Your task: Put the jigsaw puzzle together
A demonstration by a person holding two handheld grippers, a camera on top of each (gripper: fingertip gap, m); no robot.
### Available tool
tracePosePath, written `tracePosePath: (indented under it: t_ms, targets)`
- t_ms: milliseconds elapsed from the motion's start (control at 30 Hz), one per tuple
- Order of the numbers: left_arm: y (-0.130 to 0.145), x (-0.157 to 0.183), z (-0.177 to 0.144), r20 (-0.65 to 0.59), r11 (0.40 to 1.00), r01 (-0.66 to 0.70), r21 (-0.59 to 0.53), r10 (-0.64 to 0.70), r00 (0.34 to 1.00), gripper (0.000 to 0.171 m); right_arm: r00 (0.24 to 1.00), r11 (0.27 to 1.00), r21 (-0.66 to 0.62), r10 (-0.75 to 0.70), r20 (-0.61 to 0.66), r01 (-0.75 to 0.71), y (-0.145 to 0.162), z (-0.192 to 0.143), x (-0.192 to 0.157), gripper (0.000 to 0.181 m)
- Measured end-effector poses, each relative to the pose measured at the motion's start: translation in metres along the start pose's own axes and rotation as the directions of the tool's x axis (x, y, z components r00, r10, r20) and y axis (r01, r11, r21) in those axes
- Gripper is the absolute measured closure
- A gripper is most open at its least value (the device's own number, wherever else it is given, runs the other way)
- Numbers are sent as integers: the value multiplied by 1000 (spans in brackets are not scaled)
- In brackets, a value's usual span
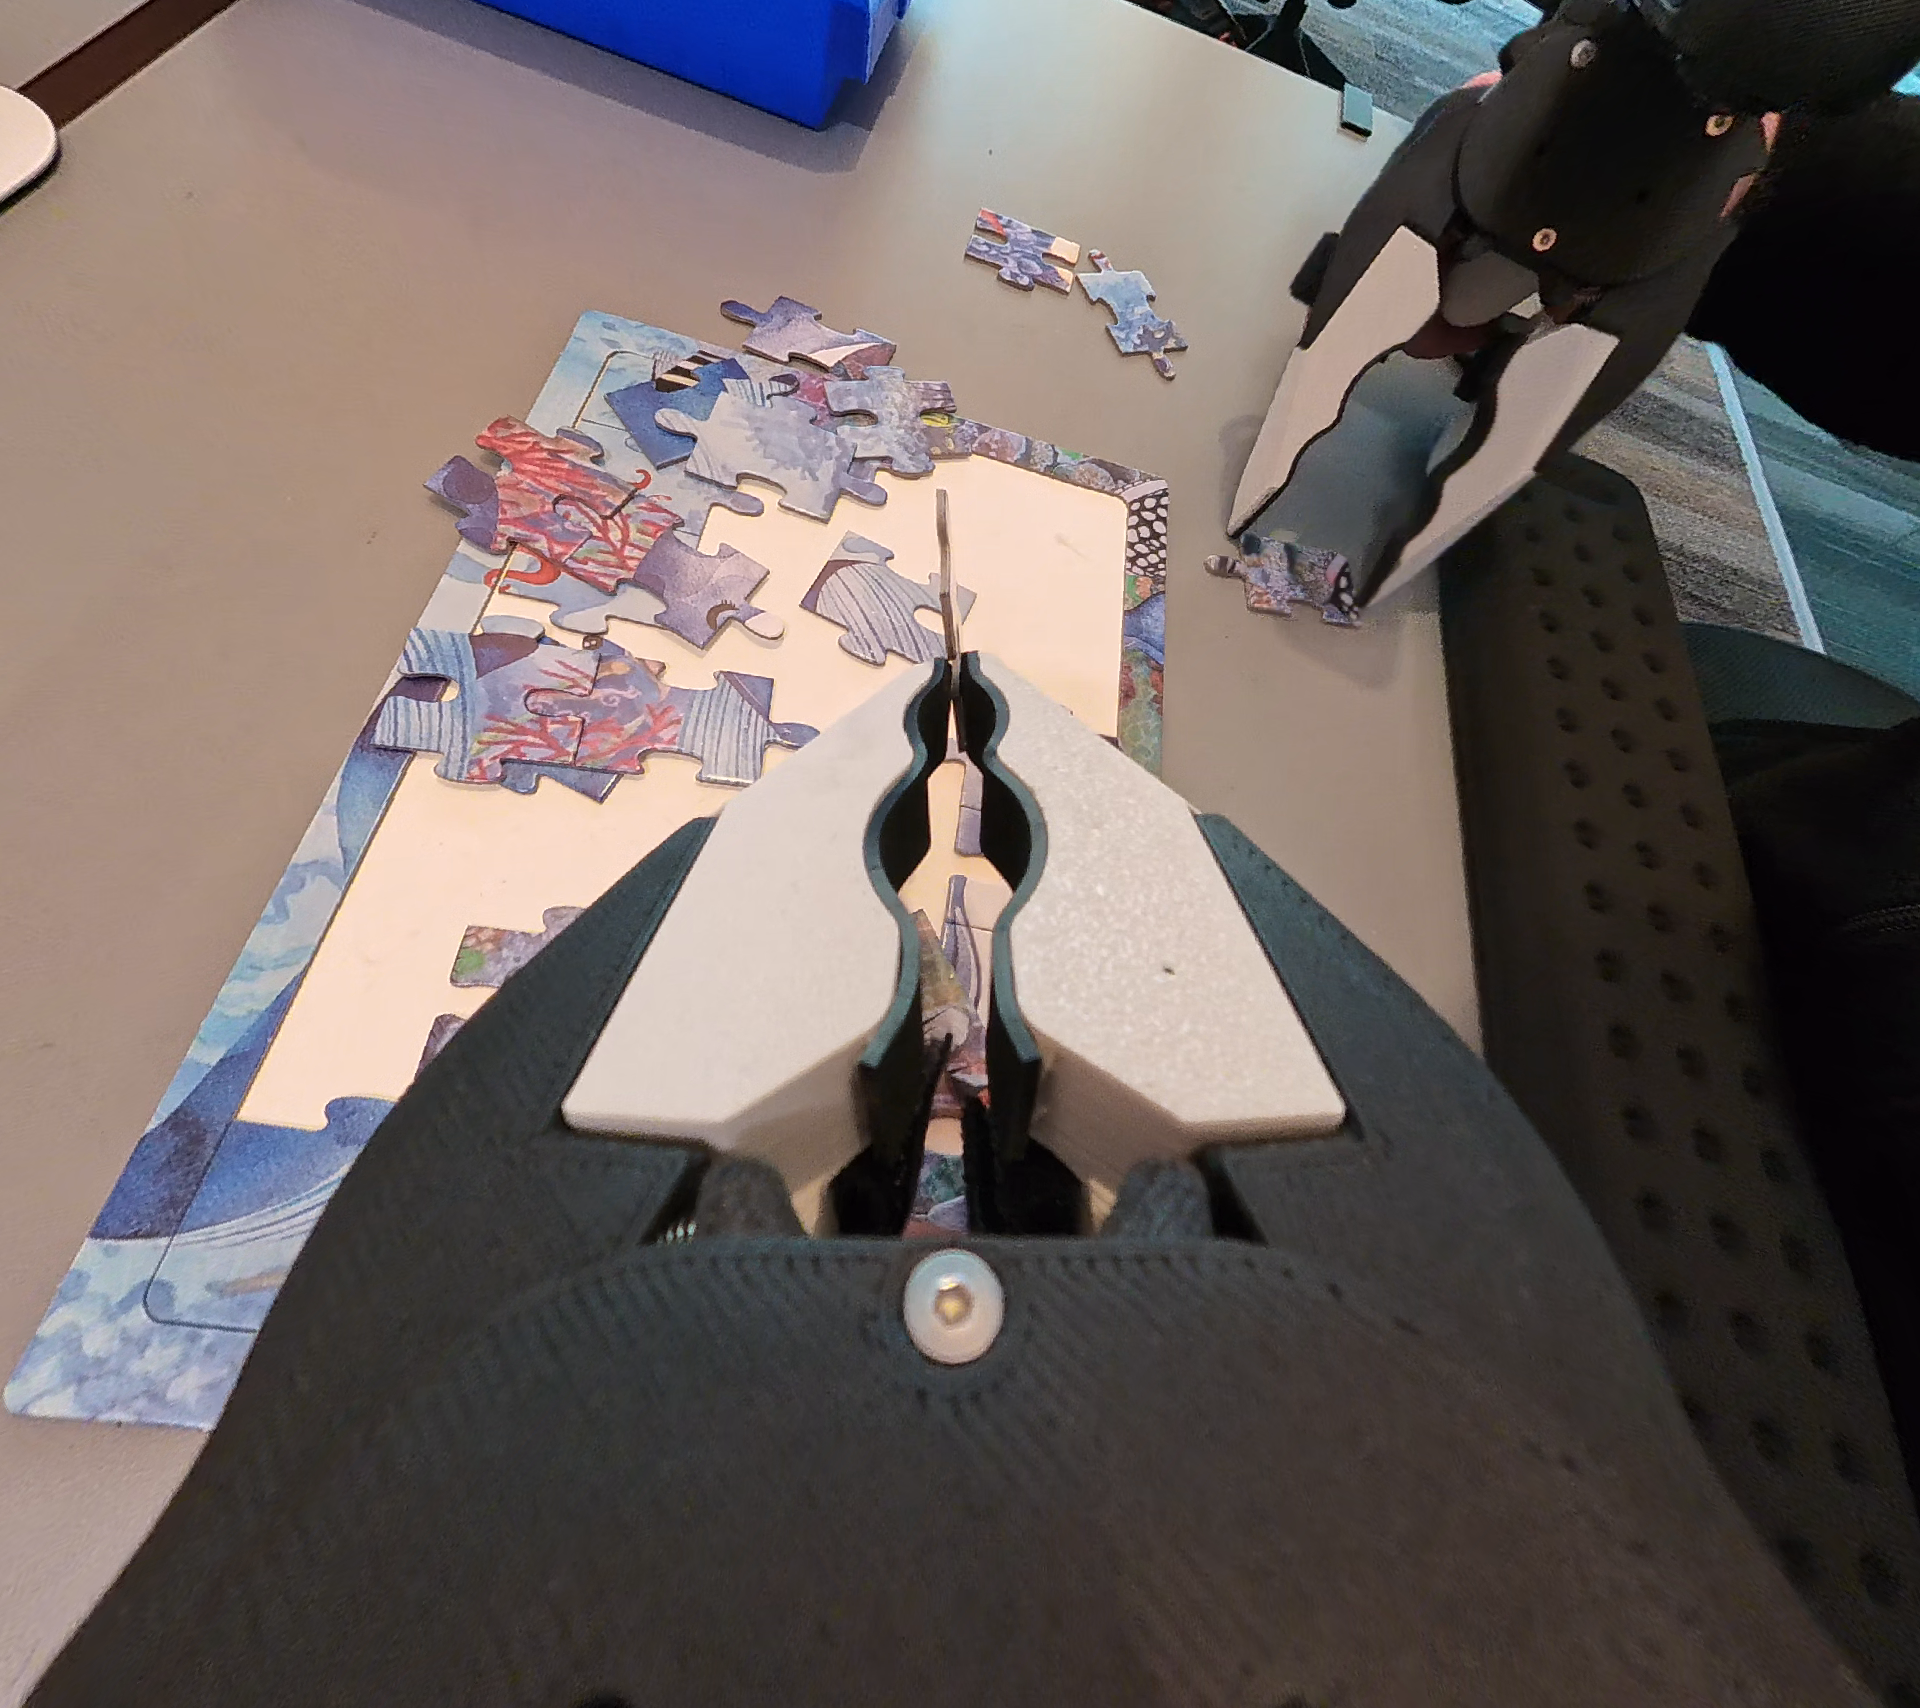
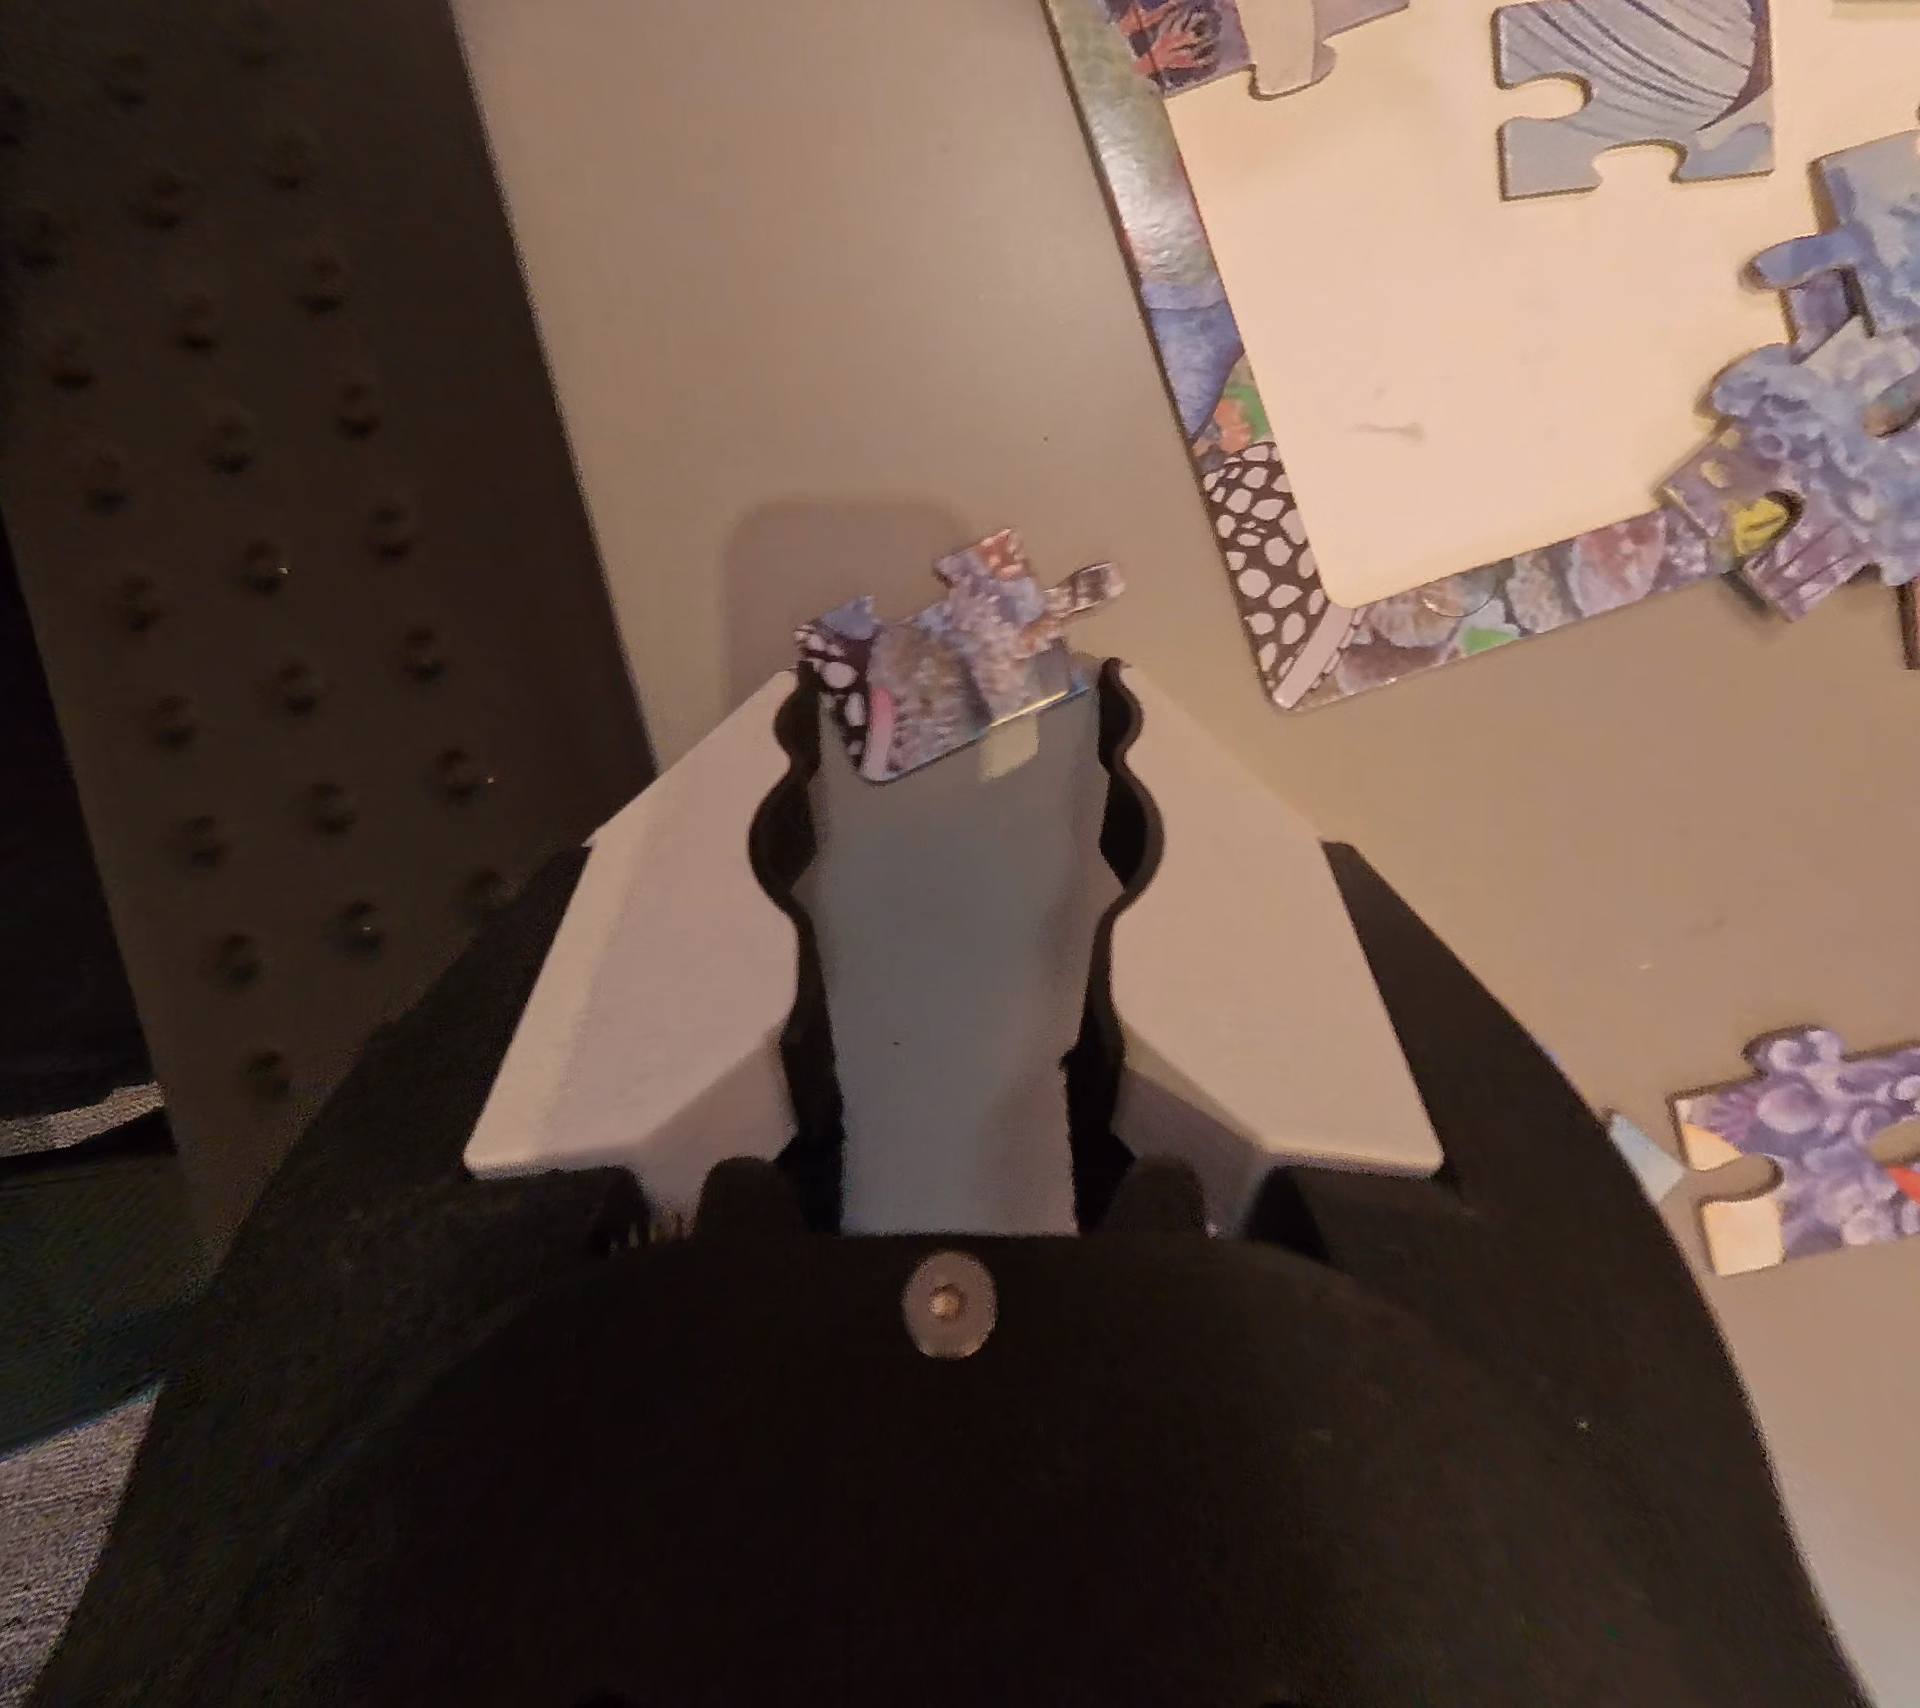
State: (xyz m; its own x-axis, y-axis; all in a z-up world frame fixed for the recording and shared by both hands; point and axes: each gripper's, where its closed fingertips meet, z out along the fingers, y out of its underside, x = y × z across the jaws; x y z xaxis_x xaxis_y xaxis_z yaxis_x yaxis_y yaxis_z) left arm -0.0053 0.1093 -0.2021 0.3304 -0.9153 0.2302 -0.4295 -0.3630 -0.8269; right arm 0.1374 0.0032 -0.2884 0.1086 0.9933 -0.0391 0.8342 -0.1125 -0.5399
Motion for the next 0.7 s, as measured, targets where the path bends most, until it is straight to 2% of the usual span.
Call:
tracePosePath:
  t_ms: [167,200,233,267,333,400,467,600,700]
  targets:
    - [-1,-1,-2,3,1000,-4,3,4,1000,171,1000,1000,1,-24,10,24,1,-2,2,135]
    - [0,-2,-2,3,1000,-2,3,2,1000,171,999,1000,15,-28,16,28,0,-4,2,155]
    - [0,-2,-2,2,1000,-1,3,1,1000,171,999,999,31,-30,15,30,-1,-6,2,166]
    - [0,-3,-2,2,1000,0,1,0,1000,171,999,999,36,-31,13,31,-1,-7,2,167]
    - [1,-2,-1,-1,1000,-1,-4,1,1000,171,1000,999,24,-25,7,24,2,-7,3,161]
    - [2,-2,0,-3,1000,-4,-7,4,1000,171,999,999,13,-43,17,43,4,-7,0,142]
    - [2,-1,0,-4,1000,-7,-9,7,1000,171,997,998,15,-67,29,67,3,-8,-3,131]
    - [1,-1,0,-4,1000,-9,-9,9,1000,171,990,992,-29,-119,75,121,7,-6,-13,125]
    - [1,0,-1,-5,1000,-12,-10,12,1000,171,987,988,-33,-146,73,149,11,-4,-15,129]
